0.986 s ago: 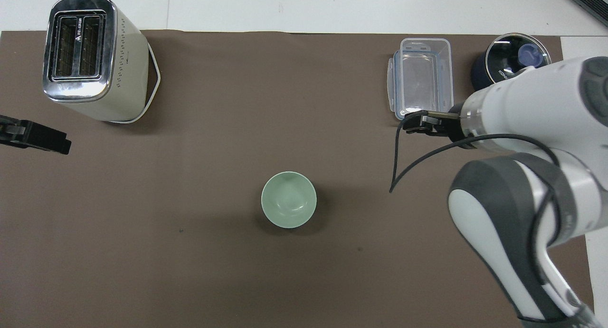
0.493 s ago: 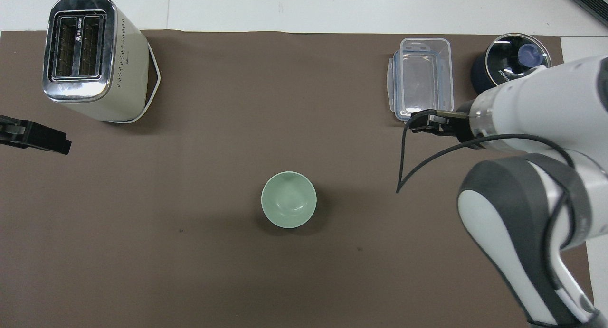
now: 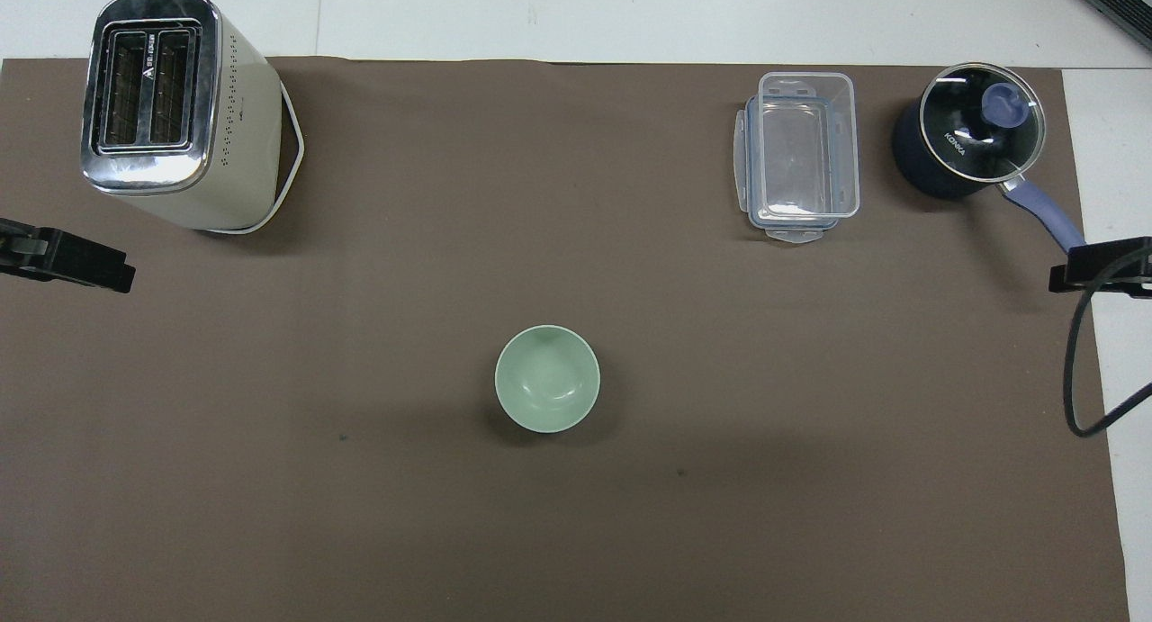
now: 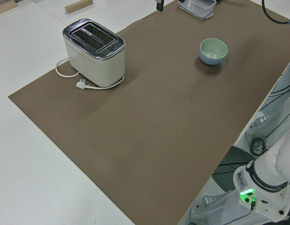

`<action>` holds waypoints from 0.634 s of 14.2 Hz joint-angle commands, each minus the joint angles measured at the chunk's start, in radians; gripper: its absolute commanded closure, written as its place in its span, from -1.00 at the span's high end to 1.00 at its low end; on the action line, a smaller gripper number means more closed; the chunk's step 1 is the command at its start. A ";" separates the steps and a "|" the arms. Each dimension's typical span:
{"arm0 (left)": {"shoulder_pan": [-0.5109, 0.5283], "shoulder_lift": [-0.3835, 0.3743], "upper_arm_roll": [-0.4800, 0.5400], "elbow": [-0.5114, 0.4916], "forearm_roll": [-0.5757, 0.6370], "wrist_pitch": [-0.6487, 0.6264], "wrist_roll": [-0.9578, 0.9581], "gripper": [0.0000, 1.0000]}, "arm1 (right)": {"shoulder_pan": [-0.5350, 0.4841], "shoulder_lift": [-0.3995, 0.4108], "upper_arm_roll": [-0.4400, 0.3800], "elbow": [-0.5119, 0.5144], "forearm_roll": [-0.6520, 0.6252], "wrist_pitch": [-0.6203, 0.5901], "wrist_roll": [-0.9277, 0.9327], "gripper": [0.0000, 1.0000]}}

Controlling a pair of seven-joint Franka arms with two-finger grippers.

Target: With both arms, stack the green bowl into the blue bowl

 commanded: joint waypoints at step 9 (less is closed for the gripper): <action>0.010 -0.027 -0.004 -0.030 -0.013 -0.006 -0.009 1.00 | 0.007 0.006 0.021 0.045 -0.074 -0.078 -0.088 1.00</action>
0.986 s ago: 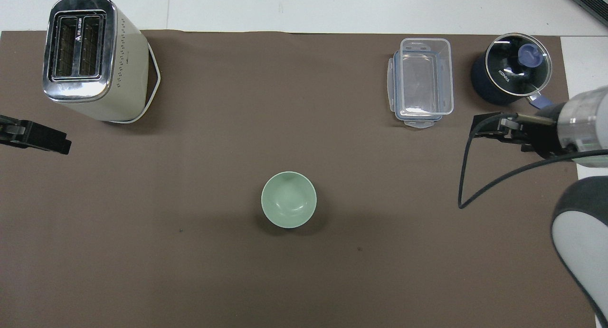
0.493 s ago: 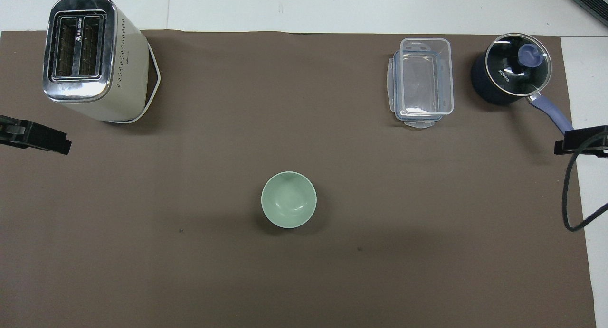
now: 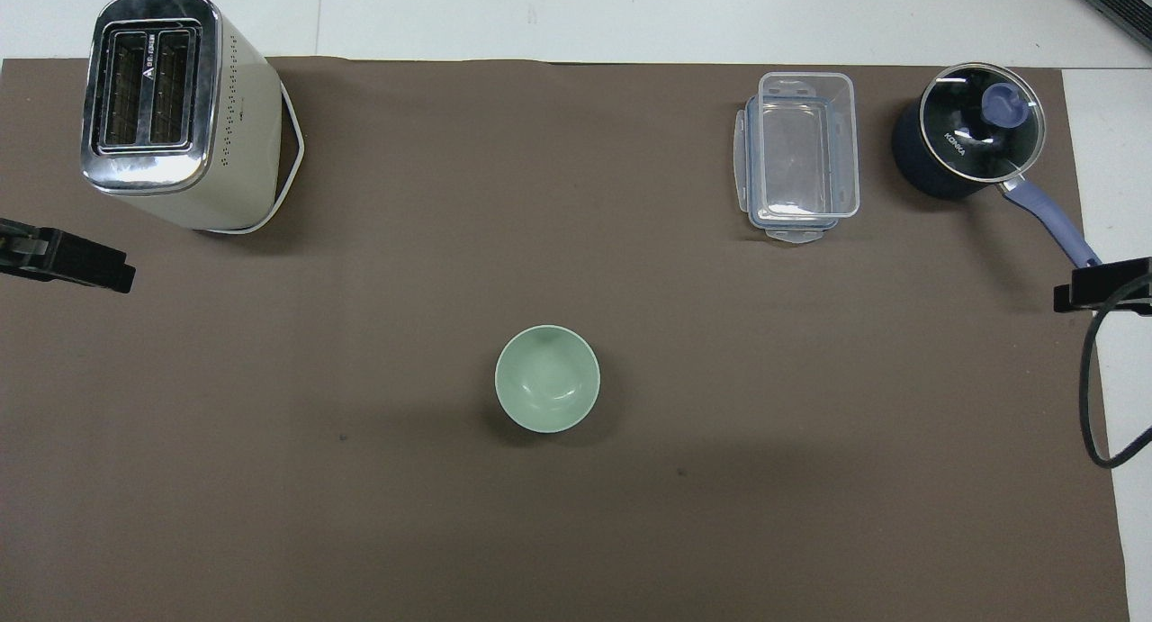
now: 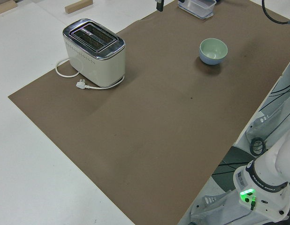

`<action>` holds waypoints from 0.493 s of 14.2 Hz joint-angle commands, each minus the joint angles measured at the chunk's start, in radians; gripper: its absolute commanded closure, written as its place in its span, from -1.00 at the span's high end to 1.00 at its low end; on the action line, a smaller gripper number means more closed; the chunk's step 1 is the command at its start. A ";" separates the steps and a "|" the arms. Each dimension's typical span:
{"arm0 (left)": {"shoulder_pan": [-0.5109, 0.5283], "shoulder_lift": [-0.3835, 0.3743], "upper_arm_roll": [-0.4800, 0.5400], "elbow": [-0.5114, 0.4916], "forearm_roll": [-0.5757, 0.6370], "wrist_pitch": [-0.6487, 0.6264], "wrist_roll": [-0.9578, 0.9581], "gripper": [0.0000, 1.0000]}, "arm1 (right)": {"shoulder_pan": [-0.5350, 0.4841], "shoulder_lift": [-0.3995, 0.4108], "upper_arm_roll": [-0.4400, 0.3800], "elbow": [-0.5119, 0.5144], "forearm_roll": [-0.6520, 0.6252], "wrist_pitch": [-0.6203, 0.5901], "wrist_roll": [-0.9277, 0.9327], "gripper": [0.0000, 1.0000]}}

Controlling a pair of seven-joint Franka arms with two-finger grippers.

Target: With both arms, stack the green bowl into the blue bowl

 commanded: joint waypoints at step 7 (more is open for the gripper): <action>0.011 -0.027 -0.004 -0.030 -0.013 -0.006 -0.009 1.00 | 0.003 0.013 0.013 0.033 0.000 -0.025 -0.013 1.00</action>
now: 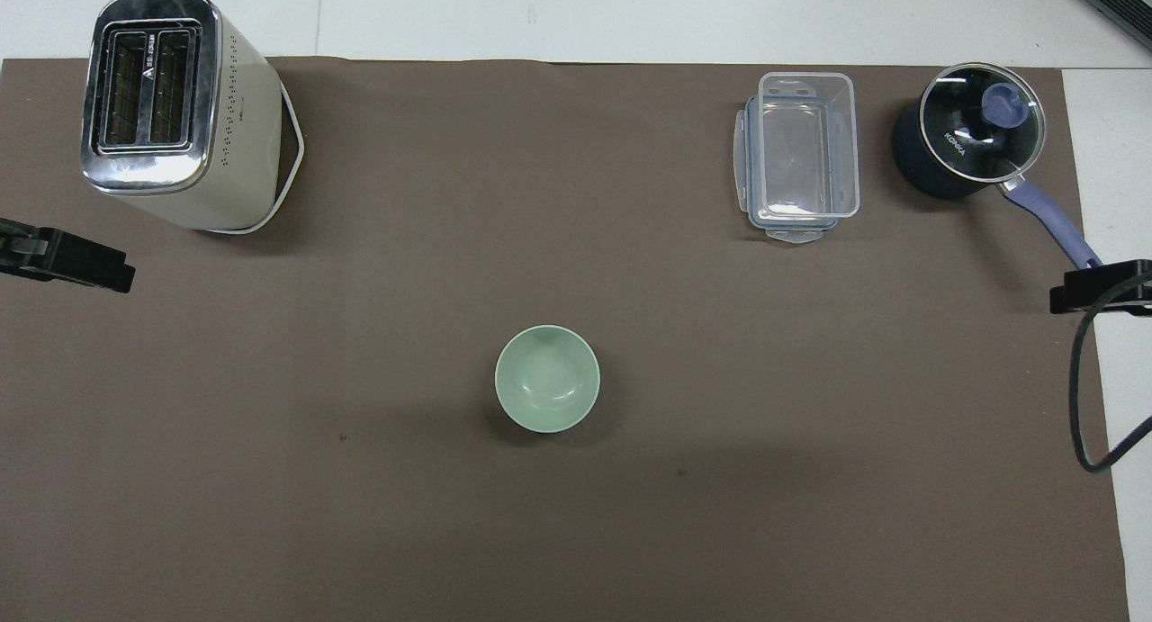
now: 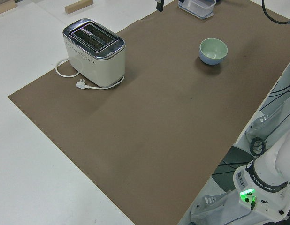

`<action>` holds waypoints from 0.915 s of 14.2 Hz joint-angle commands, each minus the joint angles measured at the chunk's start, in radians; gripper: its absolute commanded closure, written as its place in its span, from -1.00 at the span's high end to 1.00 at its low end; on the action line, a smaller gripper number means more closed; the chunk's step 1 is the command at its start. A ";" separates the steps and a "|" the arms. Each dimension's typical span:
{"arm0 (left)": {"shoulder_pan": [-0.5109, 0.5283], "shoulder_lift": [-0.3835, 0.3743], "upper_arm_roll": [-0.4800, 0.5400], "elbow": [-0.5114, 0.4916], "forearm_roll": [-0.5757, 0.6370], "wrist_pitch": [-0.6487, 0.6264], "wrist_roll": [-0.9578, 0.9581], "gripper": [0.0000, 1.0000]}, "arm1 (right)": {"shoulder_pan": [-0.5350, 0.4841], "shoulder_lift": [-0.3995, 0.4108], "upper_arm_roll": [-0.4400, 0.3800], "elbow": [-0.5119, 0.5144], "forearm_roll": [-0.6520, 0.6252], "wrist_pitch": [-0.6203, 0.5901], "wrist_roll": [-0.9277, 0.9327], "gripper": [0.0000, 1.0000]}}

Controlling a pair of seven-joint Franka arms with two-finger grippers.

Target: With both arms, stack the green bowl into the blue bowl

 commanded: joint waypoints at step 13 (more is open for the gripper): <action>0.011 -0.027 -0.004 -0.030 -0.013 -0.006 -0.009 1.00 | -0.001 -0.001 0.000 0.013 0.012 -0.051 -0.010 1.00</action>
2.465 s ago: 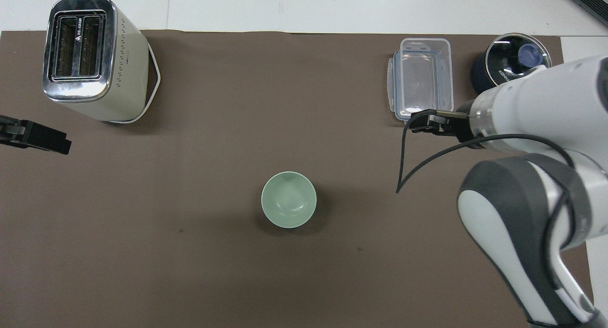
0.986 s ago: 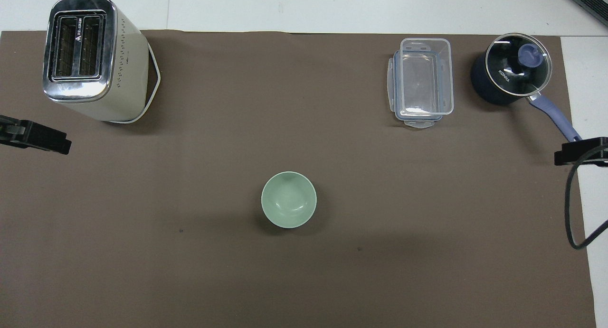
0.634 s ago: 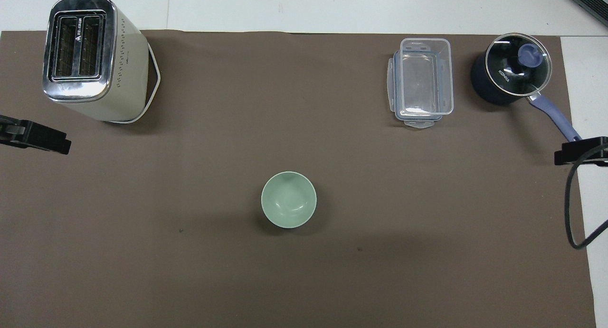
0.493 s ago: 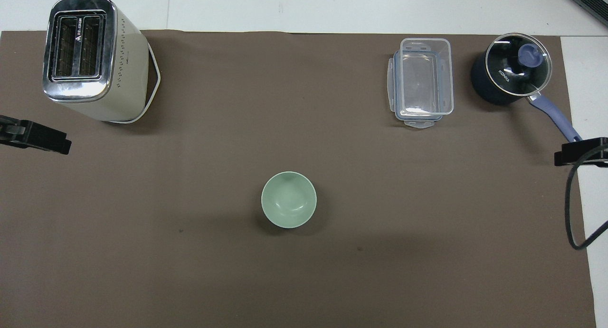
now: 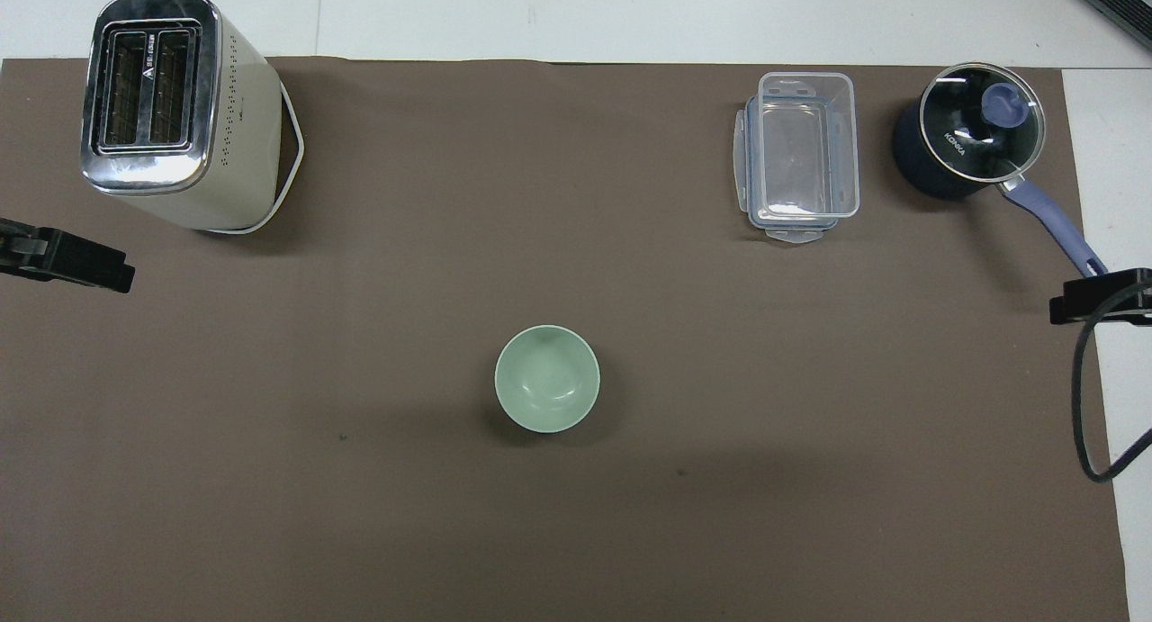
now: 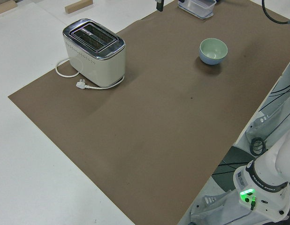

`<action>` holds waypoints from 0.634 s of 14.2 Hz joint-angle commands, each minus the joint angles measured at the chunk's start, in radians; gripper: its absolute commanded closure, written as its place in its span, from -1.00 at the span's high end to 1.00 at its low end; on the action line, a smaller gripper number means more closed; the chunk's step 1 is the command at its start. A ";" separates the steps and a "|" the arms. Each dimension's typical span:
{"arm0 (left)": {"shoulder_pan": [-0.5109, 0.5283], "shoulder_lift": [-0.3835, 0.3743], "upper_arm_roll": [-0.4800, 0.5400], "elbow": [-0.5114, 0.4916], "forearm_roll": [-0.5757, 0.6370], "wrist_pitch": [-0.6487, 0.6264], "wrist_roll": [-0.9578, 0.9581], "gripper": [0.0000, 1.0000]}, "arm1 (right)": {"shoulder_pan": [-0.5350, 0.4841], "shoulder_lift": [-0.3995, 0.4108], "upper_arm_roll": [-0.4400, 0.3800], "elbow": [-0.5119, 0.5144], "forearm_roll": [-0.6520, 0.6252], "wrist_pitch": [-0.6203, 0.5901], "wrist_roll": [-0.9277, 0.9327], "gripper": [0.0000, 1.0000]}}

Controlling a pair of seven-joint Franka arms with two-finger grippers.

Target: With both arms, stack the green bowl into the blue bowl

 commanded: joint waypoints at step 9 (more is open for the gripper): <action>0.011 -0.027 -0.004 -0.030 -0.013 -0.005 -0.009 1.00 | -0.001 -0.006 0.007 0.016 0.013 -0.048 -0.016 1.00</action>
